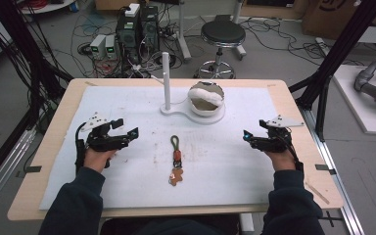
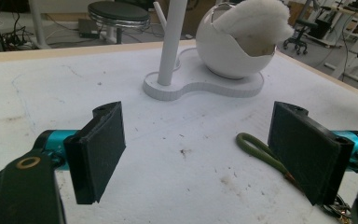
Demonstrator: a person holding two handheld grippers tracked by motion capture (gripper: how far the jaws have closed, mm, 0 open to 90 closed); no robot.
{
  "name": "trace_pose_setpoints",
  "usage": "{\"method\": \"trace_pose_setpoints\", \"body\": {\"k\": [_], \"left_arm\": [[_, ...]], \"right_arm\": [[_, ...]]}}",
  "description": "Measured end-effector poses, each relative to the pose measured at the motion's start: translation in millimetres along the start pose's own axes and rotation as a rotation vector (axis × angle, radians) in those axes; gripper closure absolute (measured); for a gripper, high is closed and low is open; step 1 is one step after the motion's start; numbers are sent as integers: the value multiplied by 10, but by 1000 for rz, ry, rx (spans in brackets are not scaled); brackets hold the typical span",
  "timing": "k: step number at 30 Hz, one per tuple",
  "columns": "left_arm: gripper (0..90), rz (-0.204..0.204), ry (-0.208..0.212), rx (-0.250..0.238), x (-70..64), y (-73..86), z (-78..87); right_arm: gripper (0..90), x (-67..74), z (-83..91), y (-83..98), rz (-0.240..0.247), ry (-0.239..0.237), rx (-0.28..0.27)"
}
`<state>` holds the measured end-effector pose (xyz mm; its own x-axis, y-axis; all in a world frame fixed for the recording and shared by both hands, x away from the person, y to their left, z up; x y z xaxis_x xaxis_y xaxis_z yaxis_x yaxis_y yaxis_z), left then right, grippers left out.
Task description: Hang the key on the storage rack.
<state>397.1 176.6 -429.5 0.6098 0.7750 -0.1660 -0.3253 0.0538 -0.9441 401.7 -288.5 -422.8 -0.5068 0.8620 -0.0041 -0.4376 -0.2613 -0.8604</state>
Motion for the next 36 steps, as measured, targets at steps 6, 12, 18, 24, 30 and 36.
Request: {"method": "trace_pose_setpoints", "body": {"k": [6,12,18,24,30,36], "left_arm": [[189,2,12,10,-32,11,-23],[190,15,24,31,-104,34,-54],[213,-5,81,111,-309,134,-159],[260,-3,123,168,-579,215,-303],[374,-15,123,230,-812,315,-533],[470,-21,81,299,-947,406,-743]], "right_arm": [[236,-32,-17,12,-14,17,-2],[237,-47,-18,41,-31,25,-5],[237,-27,-7,58,-6,28,2],[241,-13,-25,70,-7,21,7],[242,-27,-33,66,-9,26,2],[242,-12,-32,61,-6,21,-3]]}}
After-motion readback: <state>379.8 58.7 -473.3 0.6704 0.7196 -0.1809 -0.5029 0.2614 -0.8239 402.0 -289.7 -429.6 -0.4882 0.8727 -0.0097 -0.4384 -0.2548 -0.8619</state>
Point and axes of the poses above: each handheld gripper's, and its own axes: z roughly backward along the jaws, y roughly out of its underside, x roughly to its left, the point moved 6 cm from there along -z, roughly forward along the jaws, and after that the axes turned 3 degrees about -z, right-handed, at the moved point
